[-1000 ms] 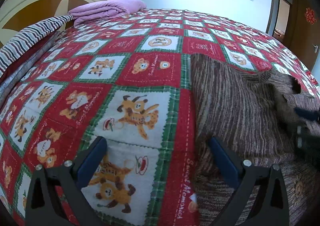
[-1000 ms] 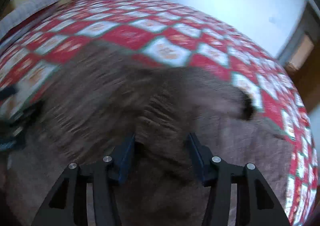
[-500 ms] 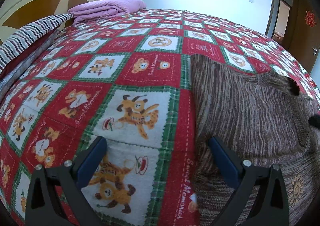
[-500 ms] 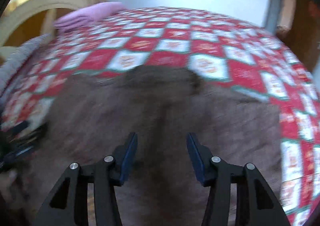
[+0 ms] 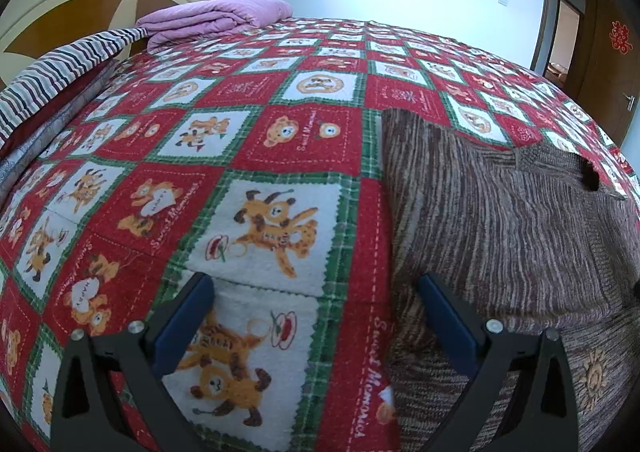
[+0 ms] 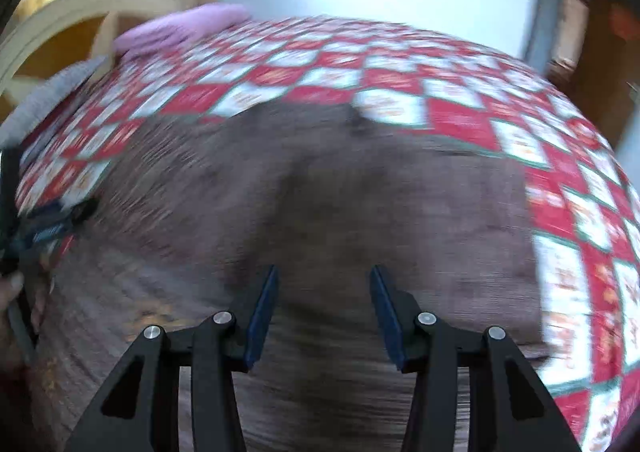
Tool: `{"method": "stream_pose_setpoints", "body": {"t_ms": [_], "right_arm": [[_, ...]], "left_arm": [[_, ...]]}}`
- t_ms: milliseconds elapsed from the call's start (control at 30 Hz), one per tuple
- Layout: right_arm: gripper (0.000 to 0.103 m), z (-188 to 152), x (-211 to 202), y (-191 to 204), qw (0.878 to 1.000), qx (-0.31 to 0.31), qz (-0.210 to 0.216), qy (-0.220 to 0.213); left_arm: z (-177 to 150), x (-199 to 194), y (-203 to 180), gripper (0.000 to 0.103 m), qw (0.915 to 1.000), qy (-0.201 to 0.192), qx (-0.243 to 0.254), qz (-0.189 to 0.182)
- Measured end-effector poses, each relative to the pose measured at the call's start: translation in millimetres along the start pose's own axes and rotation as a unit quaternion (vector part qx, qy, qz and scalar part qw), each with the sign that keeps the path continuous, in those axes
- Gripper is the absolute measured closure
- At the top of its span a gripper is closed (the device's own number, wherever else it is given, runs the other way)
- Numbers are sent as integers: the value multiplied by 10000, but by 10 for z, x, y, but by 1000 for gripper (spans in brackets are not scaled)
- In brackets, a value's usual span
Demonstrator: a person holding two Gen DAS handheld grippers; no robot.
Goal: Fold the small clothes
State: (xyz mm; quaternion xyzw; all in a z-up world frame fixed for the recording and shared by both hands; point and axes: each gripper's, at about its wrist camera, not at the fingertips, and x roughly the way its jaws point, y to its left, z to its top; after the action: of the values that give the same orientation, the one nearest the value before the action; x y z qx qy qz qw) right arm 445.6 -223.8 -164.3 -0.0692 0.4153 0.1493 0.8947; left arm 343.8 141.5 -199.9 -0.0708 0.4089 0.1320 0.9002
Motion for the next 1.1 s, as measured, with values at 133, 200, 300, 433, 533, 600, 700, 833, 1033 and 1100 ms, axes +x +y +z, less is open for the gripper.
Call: {"method": "stream_pose_setpoints", "body": {"t_ms": [133, 200, 300, 433, 533, 600, 700, 833, 1033, 1100], "right_arm": [[54, -116, -11, -646, 9960, 604, -615, 217], [55, -240, 60, -843, 9943, 620, -725, 485], [56, -319, -12, -1061, 9932, 797, -749, 390], [56, -338, -109, -1062, 9937, 891, -660, 138], [55, -346, -217, -1017, 9948, 968, -263, -184], [55, -362, -118, -1051, 9924, 912, -820, 73], [52, -383, 11, -1245, 9903, 1186, -656, 296], [37, -396, -3, -1203, 9889, 1145, -814, 482], [30, -558, -146, -1344, 9887, 1407, -471, 225], [30, -628, -265, -1346, 9883, 1486, -290, 170]], "left_arm": [[-1, 0, -4, 0, 10000, -2, 4, 6], [0, 0, -7, 0, 10000, -2, 12, 13], [-2, -7, -13, 0, 10000, -12, 28, 38], [0, -5, -22, 0, 10000, -22, 52, 78], [0, -9, -29, 0, 9999, -27, 77, 93], [-5, -3, -33, 0, 10000, 12, 78, 45], [-31, -19, -13, 0, 9999, 96, 44, -51], [-107, -107, -8, 0, 9999, 152, -14, -74], [-219, -273, -11, 0, 9995, 241, -46, -221], [-264, -333, -12, 0, 9994, 285, -2, -198]]}}
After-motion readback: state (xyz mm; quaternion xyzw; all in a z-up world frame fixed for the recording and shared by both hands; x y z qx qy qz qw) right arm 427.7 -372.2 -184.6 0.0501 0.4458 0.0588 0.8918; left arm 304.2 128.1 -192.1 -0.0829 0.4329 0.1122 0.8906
